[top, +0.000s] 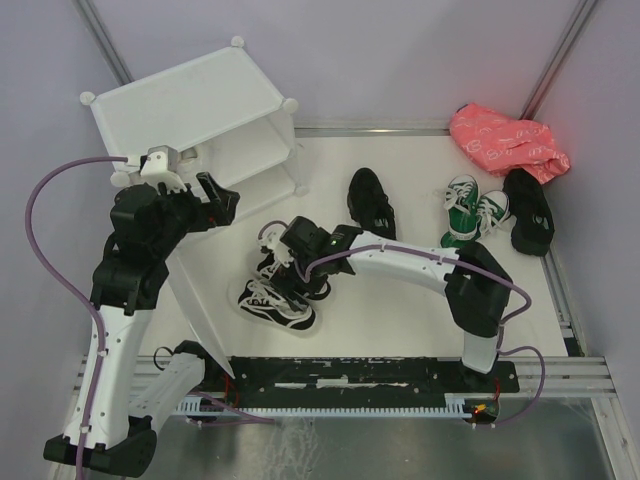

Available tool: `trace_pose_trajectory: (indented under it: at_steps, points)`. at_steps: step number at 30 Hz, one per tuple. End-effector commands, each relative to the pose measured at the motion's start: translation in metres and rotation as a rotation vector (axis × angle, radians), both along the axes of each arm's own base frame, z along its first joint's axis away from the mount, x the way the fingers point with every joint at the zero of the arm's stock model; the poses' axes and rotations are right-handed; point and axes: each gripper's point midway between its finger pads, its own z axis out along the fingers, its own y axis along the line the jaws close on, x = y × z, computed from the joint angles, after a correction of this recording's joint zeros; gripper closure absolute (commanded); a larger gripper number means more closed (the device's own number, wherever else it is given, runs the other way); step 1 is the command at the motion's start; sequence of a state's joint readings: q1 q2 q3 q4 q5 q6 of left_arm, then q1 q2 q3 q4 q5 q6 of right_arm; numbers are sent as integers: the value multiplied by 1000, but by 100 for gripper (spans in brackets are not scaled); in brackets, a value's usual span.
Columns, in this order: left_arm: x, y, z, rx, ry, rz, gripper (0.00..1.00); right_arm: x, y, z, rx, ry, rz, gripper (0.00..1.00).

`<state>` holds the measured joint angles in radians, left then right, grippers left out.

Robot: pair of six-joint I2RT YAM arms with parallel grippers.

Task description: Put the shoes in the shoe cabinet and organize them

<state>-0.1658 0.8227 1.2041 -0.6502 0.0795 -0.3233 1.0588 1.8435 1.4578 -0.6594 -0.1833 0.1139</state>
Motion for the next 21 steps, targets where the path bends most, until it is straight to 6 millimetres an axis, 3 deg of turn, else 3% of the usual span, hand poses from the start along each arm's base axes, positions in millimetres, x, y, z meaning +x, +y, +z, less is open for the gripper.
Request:
trace_pose_trajectory:
  at_steps: [1, 8, 14, 17, 21]
  points:
    - [1, 3, 8, 30, -36, 2, 1, 9, 18, 0, 34, -30, 10, 1]
    - [1, 2, 7, 35, -34, -3, 1, 28, 20, -27, -21, -88, -49, 1]
    - [0, 3, 6, 42, -33, -5, 1, 24, 20, -42, -20, -42, -86, 1]
    - [-1, 3, 4, 42, -31, -6, 1, 21, 18, -51, -28, -14, -101, 8]
    - [-1, 3, 2, 43, -27, -4, 1, 20, 11, -56, -44, -17, -121, 29]
